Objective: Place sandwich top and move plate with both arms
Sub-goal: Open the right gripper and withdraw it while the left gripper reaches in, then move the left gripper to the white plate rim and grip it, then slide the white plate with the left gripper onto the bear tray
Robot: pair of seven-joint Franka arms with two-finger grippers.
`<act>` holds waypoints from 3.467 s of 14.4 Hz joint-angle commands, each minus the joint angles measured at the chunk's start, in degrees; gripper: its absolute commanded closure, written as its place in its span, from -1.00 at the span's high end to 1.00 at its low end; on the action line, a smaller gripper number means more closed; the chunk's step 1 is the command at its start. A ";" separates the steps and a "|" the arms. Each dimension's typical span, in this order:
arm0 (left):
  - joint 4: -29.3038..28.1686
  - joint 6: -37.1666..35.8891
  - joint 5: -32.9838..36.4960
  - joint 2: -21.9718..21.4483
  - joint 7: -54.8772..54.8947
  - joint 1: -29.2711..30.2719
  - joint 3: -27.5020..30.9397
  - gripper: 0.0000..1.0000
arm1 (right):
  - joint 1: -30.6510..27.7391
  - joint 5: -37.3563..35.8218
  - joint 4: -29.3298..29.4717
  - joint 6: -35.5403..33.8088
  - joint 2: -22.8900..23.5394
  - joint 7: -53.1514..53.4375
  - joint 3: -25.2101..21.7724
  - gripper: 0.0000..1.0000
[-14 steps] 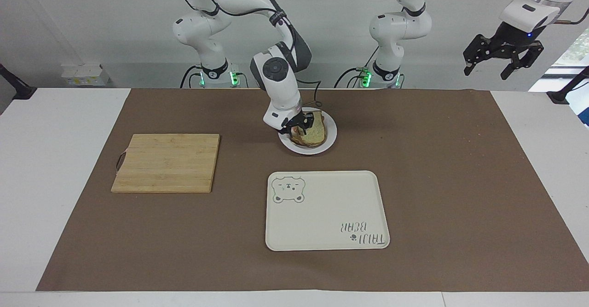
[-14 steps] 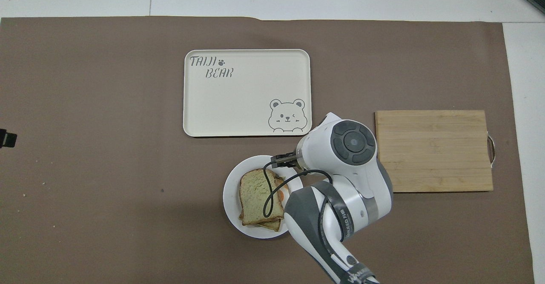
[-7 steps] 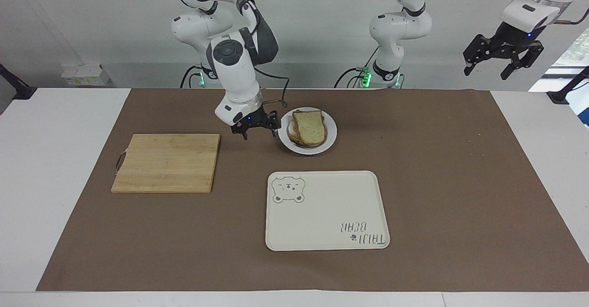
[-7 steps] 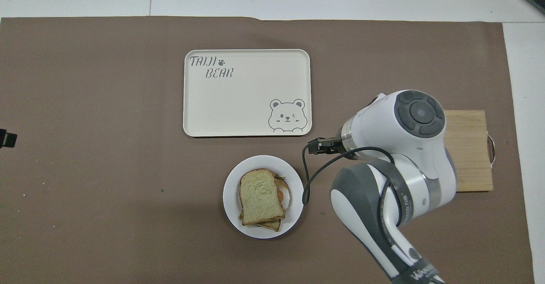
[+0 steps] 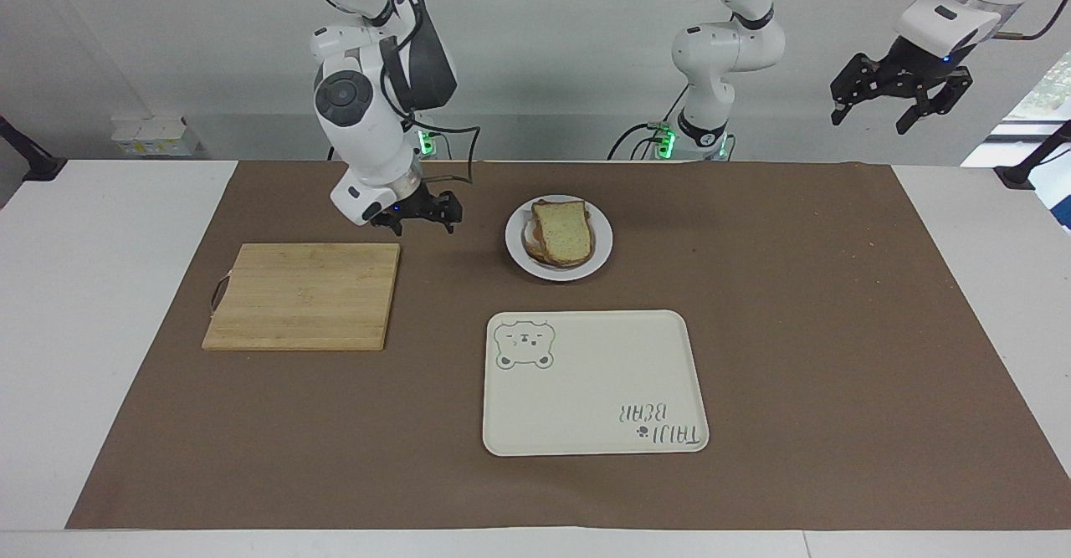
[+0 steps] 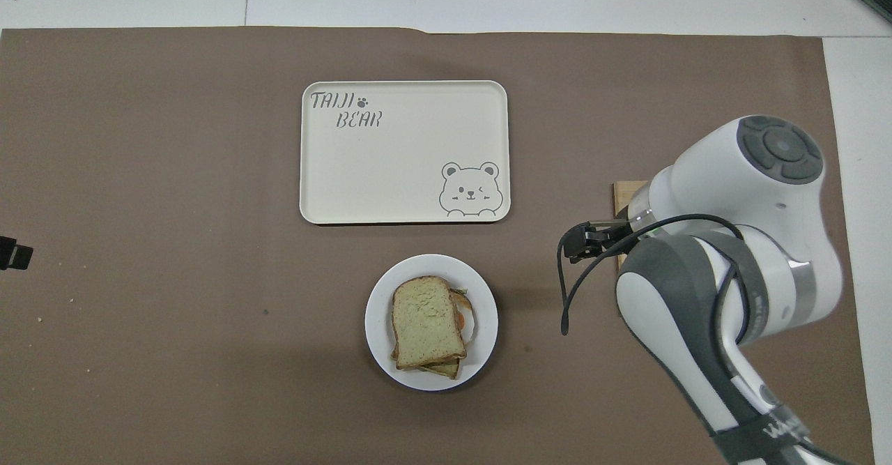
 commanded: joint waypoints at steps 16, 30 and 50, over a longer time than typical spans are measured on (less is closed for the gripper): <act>-52.72 40.91 -35.90 -12.16 -2.43 -12.56 -0.64 1.00 | -18.60 -7.33 5.43 -5.50 -1.25 -9.30 0.71 1.00; -65.58 67.07 -75.39 -2.93 22.43 -32.28 -0.64 0.58 | -18.42 -9.97 21.53 -8.13 -4.16 -13.69 1.59 1.00; -64.27 63.31 -80.84 -2.49 23.67 -28.44 -0.20 -1.00 | -18.51 -9.09 20.13 -11.74 -6.44 -13.43 1.76 1.00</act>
